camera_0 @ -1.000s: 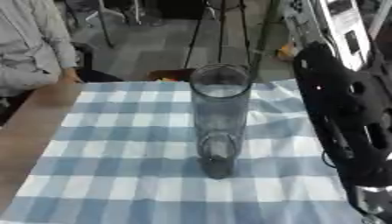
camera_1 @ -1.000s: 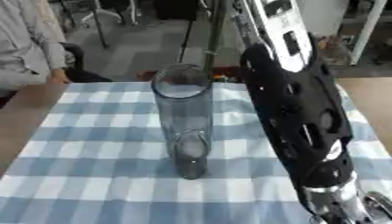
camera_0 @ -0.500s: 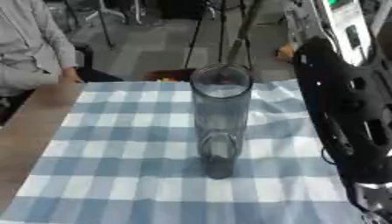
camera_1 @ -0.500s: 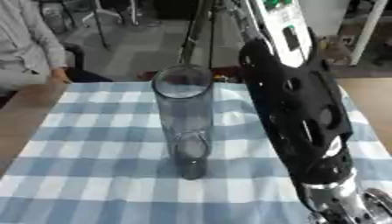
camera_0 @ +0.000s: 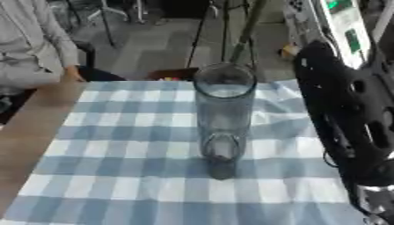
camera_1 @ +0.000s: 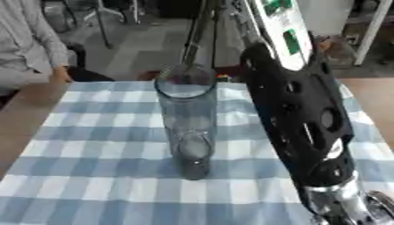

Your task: Arrange flowers into the vase.

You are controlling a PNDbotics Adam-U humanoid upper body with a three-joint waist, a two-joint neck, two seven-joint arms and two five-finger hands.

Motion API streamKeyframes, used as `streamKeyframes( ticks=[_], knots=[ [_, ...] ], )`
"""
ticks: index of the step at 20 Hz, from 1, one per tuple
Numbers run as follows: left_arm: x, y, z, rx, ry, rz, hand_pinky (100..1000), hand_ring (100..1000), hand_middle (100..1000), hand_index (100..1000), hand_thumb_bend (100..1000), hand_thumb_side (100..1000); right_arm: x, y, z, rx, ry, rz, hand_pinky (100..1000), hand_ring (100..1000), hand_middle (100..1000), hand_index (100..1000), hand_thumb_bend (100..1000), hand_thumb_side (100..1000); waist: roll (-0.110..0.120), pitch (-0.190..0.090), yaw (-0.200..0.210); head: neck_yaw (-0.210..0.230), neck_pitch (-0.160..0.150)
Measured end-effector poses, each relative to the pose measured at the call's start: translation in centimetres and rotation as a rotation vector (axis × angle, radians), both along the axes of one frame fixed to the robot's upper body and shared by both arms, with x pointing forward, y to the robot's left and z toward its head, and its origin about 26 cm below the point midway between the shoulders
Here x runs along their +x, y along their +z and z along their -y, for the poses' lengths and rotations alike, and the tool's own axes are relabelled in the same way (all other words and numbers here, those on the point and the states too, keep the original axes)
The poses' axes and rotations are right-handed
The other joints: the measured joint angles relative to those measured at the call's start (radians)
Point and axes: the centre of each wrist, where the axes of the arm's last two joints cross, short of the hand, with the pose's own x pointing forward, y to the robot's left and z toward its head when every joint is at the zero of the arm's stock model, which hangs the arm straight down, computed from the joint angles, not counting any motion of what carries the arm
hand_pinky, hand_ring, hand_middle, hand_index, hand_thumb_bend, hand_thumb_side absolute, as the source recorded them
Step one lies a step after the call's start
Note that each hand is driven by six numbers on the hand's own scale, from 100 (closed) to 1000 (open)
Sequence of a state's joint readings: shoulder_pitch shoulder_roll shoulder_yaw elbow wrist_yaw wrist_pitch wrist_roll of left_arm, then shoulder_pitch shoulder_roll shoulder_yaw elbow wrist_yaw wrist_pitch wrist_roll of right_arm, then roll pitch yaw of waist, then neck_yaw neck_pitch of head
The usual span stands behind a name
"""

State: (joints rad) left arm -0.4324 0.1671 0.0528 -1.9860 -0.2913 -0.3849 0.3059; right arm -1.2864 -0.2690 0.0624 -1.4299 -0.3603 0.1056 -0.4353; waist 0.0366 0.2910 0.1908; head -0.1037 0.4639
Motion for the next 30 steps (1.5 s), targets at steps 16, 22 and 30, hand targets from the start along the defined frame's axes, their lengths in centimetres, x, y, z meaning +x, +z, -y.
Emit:
streamKeyframes(
  ticks=[16, 22, 30],
  knots=[
    [0.0, 0.0, 0.0, -0.001, -0.001, 0.000, 546, 727, 816, 875, 207, 1000, 0.3, -0.8, 0.3, 0.004, 0.017, -0.043, 449, 188, 100, 122, 100, 111, 0.001, 0.005, 0.006, 0.002, 0.000],
    [0.0, 0.0, 0.0, -0.002, -0.001, 0.000, 546, 727, 816, 875, 206, 1000, 0.5, -1.2, 0.5, 0.000, 0.018, -0.045, 456, 189, 100, 122, 100, 115, 0.002, 0.011, 0.007, 0.004, 0.000],
    [0.0, 0.0, 0.1, -0.007, -0.002, 0.000, 545, 726, 816, 876, 207, 1000, 0.9, -1.9, 0.7, -0.016, 0.025, -0.055, 464, 191, 100, 122, 100, 117, 0.005, 0.013, 0.008, 0.004, 0.000]
  ],
)
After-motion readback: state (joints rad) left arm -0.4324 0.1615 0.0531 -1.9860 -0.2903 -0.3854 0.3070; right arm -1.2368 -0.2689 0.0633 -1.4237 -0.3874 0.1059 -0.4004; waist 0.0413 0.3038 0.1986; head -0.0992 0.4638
